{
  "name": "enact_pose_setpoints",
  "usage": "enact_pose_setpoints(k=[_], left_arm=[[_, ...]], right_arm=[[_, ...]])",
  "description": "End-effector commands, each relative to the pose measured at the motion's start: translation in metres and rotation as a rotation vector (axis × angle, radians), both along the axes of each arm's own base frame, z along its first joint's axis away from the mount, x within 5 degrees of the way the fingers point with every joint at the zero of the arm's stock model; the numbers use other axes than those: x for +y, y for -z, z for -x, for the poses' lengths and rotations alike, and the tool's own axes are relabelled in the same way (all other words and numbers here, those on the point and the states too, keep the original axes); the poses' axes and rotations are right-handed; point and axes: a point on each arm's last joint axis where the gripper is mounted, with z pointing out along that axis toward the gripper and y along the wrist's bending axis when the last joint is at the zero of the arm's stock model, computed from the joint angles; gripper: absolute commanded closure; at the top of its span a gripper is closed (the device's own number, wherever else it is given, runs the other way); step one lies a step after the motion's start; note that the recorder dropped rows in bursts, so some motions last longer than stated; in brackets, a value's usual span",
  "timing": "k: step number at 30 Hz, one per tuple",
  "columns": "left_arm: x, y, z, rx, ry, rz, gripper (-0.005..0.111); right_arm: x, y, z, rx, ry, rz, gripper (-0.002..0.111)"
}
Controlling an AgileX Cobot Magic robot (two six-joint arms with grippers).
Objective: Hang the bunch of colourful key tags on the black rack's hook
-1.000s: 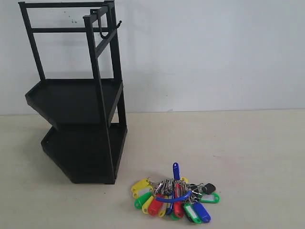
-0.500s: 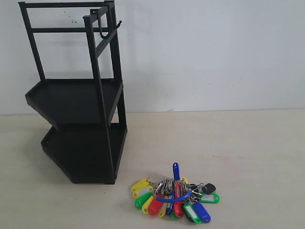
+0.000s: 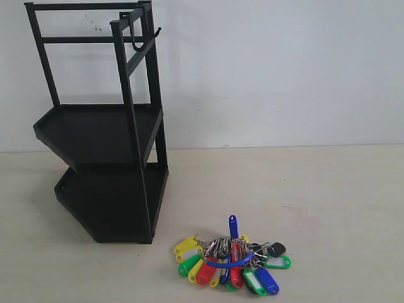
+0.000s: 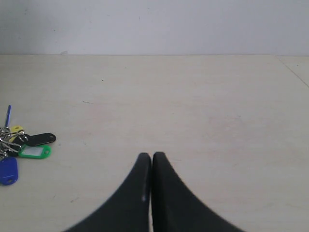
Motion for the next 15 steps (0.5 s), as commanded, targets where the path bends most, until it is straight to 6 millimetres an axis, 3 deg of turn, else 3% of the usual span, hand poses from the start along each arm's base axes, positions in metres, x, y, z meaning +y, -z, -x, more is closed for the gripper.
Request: enact_pose_setpoints(k=[1,7,15], left_arm=[[0.000,-0.002,0.000,-0.019,-0.007,0.017,0.102],[0.000,-0.002,0.000,-0.019,-0.007,0.017,0.102],[0.000,-0.002,0.000,-0.019,-0.007,0.017,0.102]], right_arm=[[0.000,-0.002,0.000,-0.016,0.007,0.000,0.108],[0.000,-0.006,-0.001,-0.070,0.005,0.005,0.108],[0.000,-0.029,-0.002,-0.320,-0.005,0.032,0.108]])
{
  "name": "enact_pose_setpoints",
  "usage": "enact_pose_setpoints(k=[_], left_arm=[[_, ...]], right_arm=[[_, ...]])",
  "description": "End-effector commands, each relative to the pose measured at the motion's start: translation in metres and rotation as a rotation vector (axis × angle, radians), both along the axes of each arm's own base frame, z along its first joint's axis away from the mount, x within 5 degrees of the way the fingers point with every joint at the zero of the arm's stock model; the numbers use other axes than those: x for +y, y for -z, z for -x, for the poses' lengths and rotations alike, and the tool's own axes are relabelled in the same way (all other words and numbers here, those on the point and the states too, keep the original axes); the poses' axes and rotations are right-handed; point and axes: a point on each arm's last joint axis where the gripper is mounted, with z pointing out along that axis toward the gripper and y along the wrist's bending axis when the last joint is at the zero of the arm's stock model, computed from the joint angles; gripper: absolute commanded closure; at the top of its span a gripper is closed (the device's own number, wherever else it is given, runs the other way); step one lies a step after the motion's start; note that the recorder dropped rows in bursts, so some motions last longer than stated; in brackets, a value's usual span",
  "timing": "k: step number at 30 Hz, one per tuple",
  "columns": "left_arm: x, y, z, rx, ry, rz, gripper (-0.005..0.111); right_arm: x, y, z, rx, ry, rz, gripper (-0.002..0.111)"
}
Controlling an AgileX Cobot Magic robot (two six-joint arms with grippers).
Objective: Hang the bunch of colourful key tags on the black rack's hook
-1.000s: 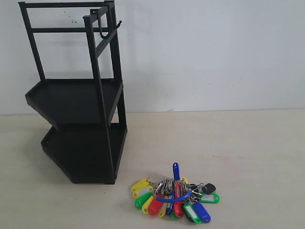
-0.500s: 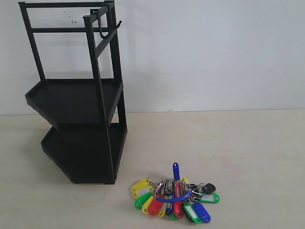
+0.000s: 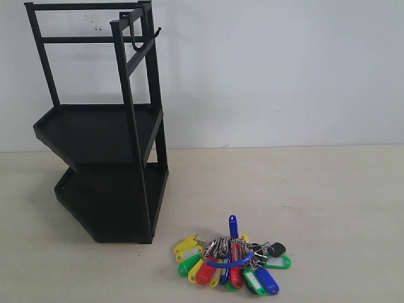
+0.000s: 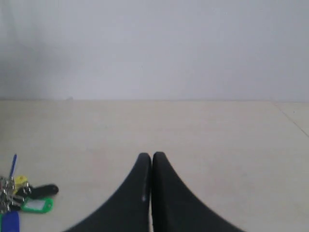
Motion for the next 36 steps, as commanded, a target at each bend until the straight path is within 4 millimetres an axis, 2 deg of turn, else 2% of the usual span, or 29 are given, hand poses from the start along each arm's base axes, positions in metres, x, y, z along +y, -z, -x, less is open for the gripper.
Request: enact_pose_setpoints(k=[1,9,11,13,17,20,24,29,36], left_arm=[[0.000,-0.002,0.000,-0.019,-0.007,0.017,0.102],[0.000,-0.002,0.000,-0.019,-0.007,0.017,0.102],[0.000,-0.002,0.000,-0.019,-0.007,0.017,0.102],[0.000,-0.002,0.000,-0.019,-0.007,0.017,0.102],[0.000,-0.002,0.000,-0.019,-0.007,0.017,0.102],[0.000,-0.002,0.000,-0.019,-0.007,0.017,0.102],[0.000,-0.002,0.000,-0.019,-0.007,0.017,0.102],[0.000,-0.002,0.000,-0.019,-0.007,0.017,0.102],[0.000,-0.002,0.000,-0.019,-0.007,0.017,0.102]], right_arm=[[0.000,-0.016,0.001,-0.175,0.001,0.017,0.108],[0.003,-0.048,0.011,-0.547,-0.014,0.052,0.108],[0.002,-0.048,0.010,-0.521,-0.013,0.049,0.108],[0.002,-0.057,0.011,-0.465,-0.007,0.052,0.108],[0.002,-0.083,0.013,-0.339,0.006,0.080,0.108],[0.000,-0.094,0.003,-0.145,0.008,0.066,0.108],[-0.002,-0.097,-0.013,0.072,0.009,0.035,0.108],[-0.003,-0.102,-0.025,0.057,0.007,0.037,0.108],[-0.003,-0.102,-0.024,0.048,0.007,0.038,0.108]])
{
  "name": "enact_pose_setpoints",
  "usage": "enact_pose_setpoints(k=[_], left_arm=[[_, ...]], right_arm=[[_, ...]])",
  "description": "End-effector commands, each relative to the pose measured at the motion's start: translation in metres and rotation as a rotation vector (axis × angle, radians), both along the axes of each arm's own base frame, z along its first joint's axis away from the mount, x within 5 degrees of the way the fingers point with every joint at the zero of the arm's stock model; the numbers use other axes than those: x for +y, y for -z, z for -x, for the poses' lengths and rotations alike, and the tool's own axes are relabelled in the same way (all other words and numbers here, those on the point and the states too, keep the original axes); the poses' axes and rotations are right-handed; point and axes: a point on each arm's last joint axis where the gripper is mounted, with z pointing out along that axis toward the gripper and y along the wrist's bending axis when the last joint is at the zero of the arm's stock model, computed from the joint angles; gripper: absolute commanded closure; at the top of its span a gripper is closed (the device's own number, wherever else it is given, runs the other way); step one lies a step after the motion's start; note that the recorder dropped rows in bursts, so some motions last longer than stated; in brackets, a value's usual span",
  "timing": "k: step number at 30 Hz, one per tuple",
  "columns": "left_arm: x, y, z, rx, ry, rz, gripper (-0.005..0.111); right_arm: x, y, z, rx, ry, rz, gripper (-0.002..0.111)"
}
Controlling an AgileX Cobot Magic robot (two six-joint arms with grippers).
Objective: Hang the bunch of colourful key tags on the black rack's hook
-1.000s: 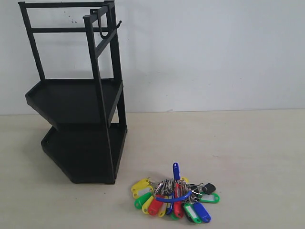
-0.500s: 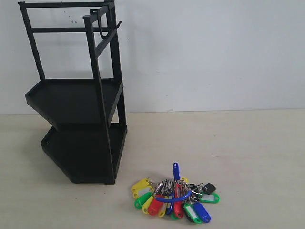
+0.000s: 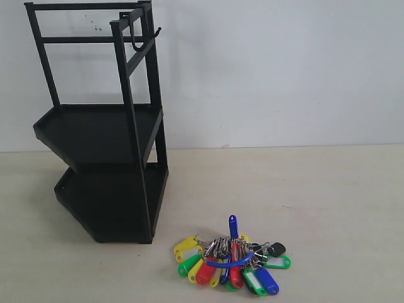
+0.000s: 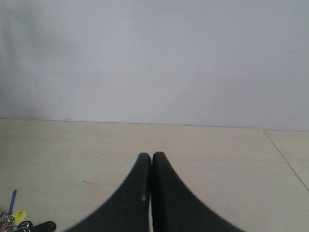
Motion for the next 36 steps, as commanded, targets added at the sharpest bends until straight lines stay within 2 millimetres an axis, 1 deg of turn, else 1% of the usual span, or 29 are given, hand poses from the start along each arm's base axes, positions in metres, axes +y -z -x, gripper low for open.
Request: enact_pose_setpoints(k=[1,4,6,8,10,11,13,16,19,20,21,22,23,24,25,26,27,28,29,30,31,34,36], left_arm=[[0.000,-0.002,0.000,-0.019,-0.007,0.017,0.102],[0.000,-0.002,0.000,-0.019,-0.007,0.017,0.102],[0.000,-0.002,0.000,-0.019,-0.007,0.017,0.102],[0.000,-0.002,0.000,-0.019,-0.007,0.017,0.102],[0.000,-0.002,0.000,-0.019,-0.007,0.017,0.102],[0.000,-0.002,0.000,-0.019,-0.007,0.017,0.102],[0.000,-0.002,0.000,-0.019,-0.007,0.017,0.102],[0.000,-0.002,0.000,-0.019,-0.007,0.017,0.102],[0.000,-0.002,0.000,-0.019,-0.007,0.017,0.102],[0.000,-0.002,0.000,-0.019,-0.007,0.017,0.102],[0.000,-0.002,0.000,-0.019,-0.007,0.017,0.102],[0.000,-0.002,0.000,-0.019,-0.007,0.017,0.102],[0.000,-0.002,0.000,-0.019,-0.007,0.017,0.102],[0.000,-0.002,0.000,-0.019,-0.007,0.017,0.102],[0.000,-0.002,0.000,-0.019,-0.007,0.017,0.102],[0.000,-0.002,0.000,-0.019,-0.007,0.017,0.102],[0.000,-0.002,0.000,-0.019,-0.007,0.017,0.102],[0.000,-0.002,0.000,-0.019,-0.007,0.017,0.102],[0.000,-0.002,0.000,-0.019,-0.007,0.017,0.102],[0.000,-0.002,0.000,-0.019,-0.007,0.017,0.102],[0.000,-0.002,0.000,-0.019,-0.007,0.017,0.102],[0.000,-0.002,0.000,-0.019,-0.007,0.017,0.102],[0.000,-0.002,0.000,-0.019,-0.007,0.017,0.102]], right_arm=[[-0.001,-0.005,0.000,-0.024,0.006,0.001,0.108],[0.000,-0.006,0.000,-0.036,0.005,0.001,0.108],[0.000,-0.010,-0.002,-0.087,0.002,-0.033,0.108],[0.000,-0.015,-0.005,-0.149,-0.002,-0.097,0.108],[0.000,-0.018,-0.011,-0.190,-0.001,-0.117,0.108],[-0.001,-0.018,-0.015,-0.183,0.000,-0.118,0.108],[-0.002,-0.018,-0.023,-0.142,0.003,-0.122,0.108],[-0.002,-0.016,-0.041,-0.013,-0.002,-0.130,0.108],[0.004,-0.015,-0.065,0.149,-0.065,-0.085,0.108],[0.014,-0.016,-0.083,0.253,-0.153,0.008,0.108],[0.019,-0.019,-0.091,0.284,-0.198,0.057,0.108],[0.036,-0.020,-0.109,0.373,-0.322,0.184,0.108],[0.043,-0.020,-0.116,0.405,-0.371,0.229,0.108],[0.064,-0.019,-0.132,0.484,-0.505,0.354,0.108],[0.074,-0.015,-0.139,0.526,-0.566,0.410,0.108],[0.097,-0.011,-0.149,0.600,-0.722,0.563,0.108],[0.115,-0.004,-0.155,0.650,-0.853,0.690,0.108],[0.129,0.001,-0.157,0.685,-0.959,0.790,0.108],[0.144,0.010,-0.159,0.718,-1.075,0.899,0.108],[0.155,0.015,-0.162,0.721,-1.124,0.958,0.108],[0.167,0.024,-0.166,0.730,-1.155,0.994,0.108],[0.191,0.044,-0.173,0.725,-1.193,1.010,0.108],[0.199,0.052,-0.174,0.719,-1.208,1.017,0.099]])
